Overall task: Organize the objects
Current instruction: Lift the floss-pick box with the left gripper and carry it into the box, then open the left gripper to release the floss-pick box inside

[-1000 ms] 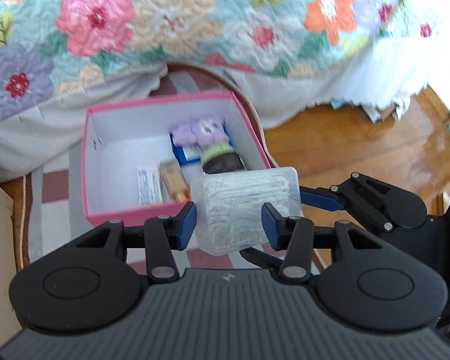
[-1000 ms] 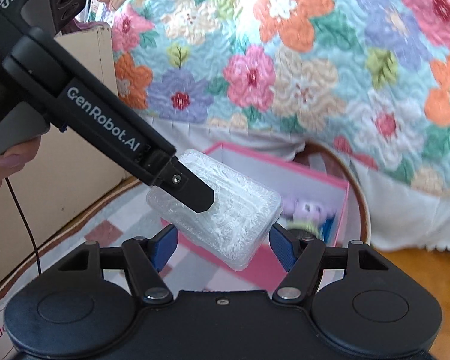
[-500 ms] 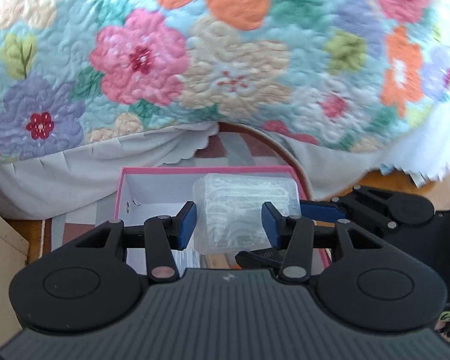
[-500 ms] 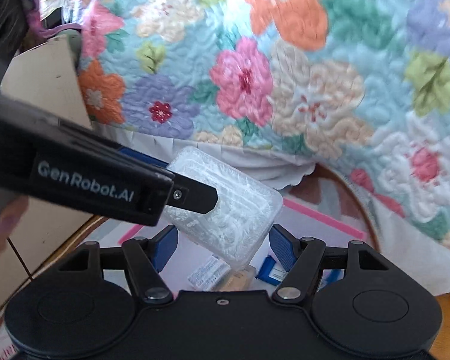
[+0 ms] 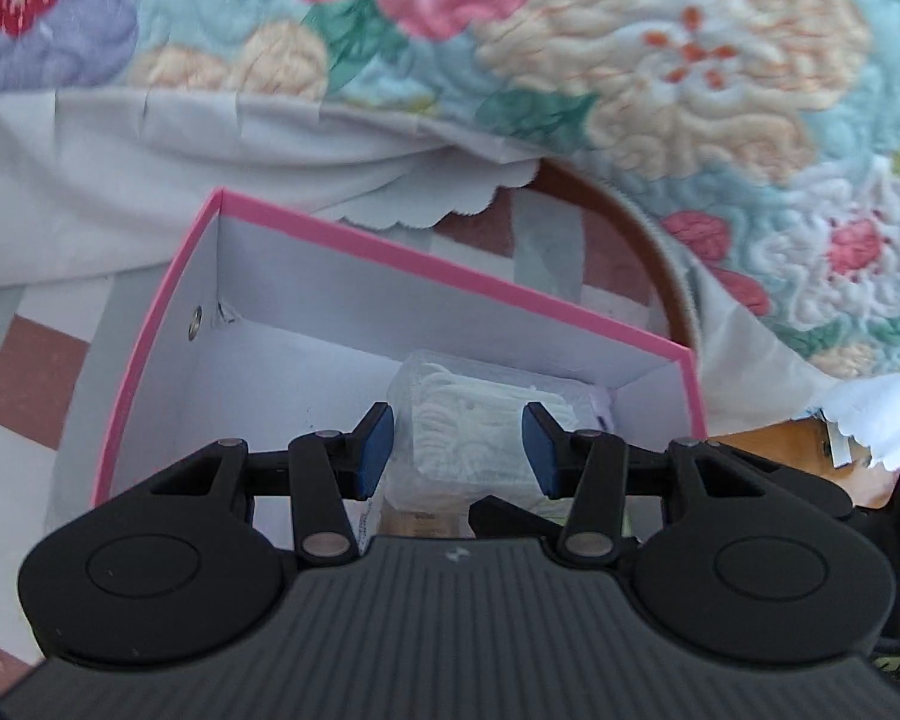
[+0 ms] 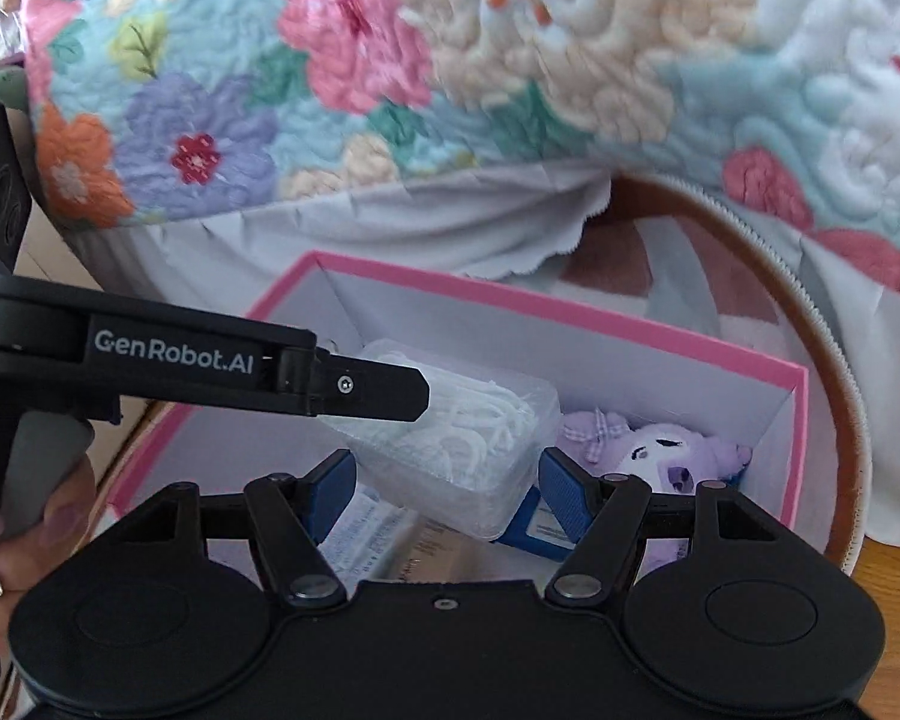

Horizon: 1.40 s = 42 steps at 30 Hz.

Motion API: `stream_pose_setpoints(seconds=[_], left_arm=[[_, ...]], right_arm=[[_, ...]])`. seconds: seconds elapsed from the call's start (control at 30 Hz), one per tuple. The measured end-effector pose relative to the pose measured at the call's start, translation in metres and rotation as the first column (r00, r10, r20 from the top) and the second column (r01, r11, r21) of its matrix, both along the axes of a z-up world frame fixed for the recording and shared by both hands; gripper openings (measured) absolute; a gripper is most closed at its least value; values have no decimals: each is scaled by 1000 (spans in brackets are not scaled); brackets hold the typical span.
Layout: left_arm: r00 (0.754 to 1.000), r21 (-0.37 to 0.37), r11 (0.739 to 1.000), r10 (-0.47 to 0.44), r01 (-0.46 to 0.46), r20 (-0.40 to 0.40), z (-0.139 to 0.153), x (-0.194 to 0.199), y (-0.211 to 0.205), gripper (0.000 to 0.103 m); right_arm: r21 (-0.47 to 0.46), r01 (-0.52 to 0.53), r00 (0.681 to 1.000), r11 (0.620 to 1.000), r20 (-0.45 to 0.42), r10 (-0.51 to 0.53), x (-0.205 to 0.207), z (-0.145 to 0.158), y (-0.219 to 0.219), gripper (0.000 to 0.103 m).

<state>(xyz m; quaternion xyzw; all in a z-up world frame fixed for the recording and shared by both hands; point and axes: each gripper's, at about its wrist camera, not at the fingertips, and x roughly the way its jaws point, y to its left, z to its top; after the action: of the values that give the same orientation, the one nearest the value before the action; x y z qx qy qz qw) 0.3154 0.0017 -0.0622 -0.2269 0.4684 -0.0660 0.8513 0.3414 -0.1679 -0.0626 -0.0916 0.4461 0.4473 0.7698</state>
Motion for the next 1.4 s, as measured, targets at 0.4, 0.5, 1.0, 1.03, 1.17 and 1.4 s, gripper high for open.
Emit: stream_pose_setpoints(seconds=[0.4,0.5,1.0,1.03,1.17,1.4], left_arm=[[990,34,994,111,-108,-82,-37,27,23,46],[994,79,994,83,-77,-73,-40,28,16,45],[997,132,991,39,-29,-74,-40,27,5,52],[997,144,989,24,-14,-72,-36,25,4,52],[998,132,991,-4,13,-67,-21,15,2,52],[997,168,985,-36,47,-67,7,-18,-3,54]], right_arm=[[-113,-20,997,993,-76,11,15,-29,52,62],[-137,-26,997,990,-73,16,15,-36,56,61],[-156,16,997,988,-76,-28,15,-44,54,62],[-141,24,996,990,-81,-35,15,-39,50,63],[-62,45,994,997,-97,-51,6,-23,26,64],[-14,-7,1000,1000,-15,7,-22,-1,-2,64]])
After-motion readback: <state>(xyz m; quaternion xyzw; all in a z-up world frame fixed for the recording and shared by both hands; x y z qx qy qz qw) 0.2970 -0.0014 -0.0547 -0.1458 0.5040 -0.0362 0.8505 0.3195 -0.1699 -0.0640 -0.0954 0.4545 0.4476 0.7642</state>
